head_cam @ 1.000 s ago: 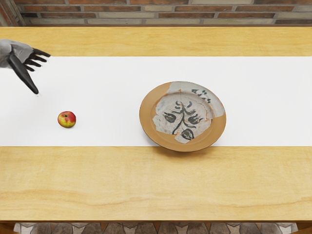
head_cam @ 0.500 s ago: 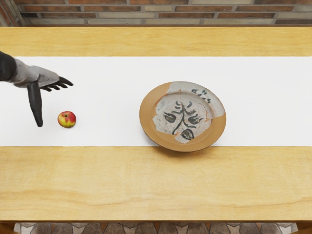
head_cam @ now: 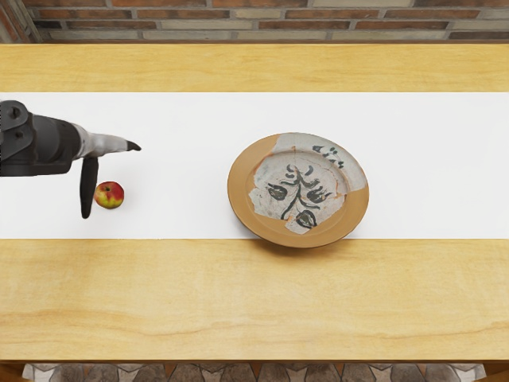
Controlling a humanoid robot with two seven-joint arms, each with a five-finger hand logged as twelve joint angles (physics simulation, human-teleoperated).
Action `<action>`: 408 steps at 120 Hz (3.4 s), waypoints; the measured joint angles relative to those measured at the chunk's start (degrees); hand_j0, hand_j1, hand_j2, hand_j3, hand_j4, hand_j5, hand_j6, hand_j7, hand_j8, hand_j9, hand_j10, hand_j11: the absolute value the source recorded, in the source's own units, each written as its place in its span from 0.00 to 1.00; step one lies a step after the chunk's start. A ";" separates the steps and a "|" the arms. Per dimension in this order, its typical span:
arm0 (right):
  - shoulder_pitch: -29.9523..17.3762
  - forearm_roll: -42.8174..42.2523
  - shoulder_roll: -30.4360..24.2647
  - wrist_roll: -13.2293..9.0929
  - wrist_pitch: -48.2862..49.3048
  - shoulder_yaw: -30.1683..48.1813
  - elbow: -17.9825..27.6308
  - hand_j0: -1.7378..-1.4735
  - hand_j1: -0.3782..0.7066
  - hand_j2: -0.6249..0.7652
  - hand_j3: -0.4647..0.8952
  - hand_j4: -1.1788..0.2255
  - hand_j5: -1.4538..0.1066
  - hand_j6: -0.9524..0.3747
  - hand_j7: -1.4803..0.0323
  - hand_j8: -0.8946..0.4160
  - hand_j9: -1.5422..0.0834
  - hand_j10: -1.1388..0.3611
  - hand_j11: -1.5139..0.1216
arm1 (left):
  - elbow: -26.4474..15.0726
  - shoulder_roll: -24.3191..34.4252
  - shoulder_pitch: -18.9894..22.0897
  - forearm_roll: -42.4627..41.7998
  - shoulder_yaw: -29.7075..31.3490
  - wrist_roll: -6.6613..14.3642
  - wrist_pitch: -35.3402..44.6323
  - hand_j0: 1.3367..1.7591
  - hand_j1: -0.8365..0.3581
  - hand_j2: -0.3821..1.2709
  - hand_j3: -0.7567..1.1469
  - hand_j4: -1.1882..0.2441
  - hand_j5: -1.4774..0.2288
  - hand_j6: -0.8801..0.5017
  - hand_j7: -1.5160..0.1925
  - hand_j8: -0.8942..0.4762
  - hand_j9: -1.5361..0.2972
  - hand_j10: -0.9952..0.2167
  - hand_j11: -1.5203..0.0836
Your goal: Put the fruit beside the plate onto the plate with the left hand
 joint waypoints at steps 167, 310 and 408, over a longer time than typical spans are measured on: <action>-0.02 0.00 0.00 0.00 0.00 0.00 -0.01 0.30 0.05 0.45 0.34 0.83 0.92 0.71 0.96 0.67 0.94 0.75 0.91 | -4.28 -0.41 8.62 14.48 3.05 0.00 16.03 0.76 0.78 0.26 0.40 0.67 0.70 0.47 0.72 0.49 0.68 0.64 0.77; -0.02 0.01 0.00 0.00 0.00 0.00 -0.01 0.30 0.05 0.45 0.34 0.83 0.92 0.71 0.96 0.67 0.94 0.75 0.91 | -4.19 -0.57 10.76 16.46 3.64 0.00 18.08 0.76 0.48 0.28 0.40 0.46 0.47 0.28 0.50 0.30 0.47 0.39 0.52; -0.02 0.00 0.00 0.00 0.00 0.00 -0.01 0.30 0.05 0.45 0.34 0.83 0.92 0.71 0.96 0.67 0.94 0.75 0.91 | -4.19 -3.09 2.26 14.66 2.55 0.00 17.15 0.74 0.44 0.38 0.40 0.32 0.27 0.35 0.31 0.38 0.29 0.30 0.32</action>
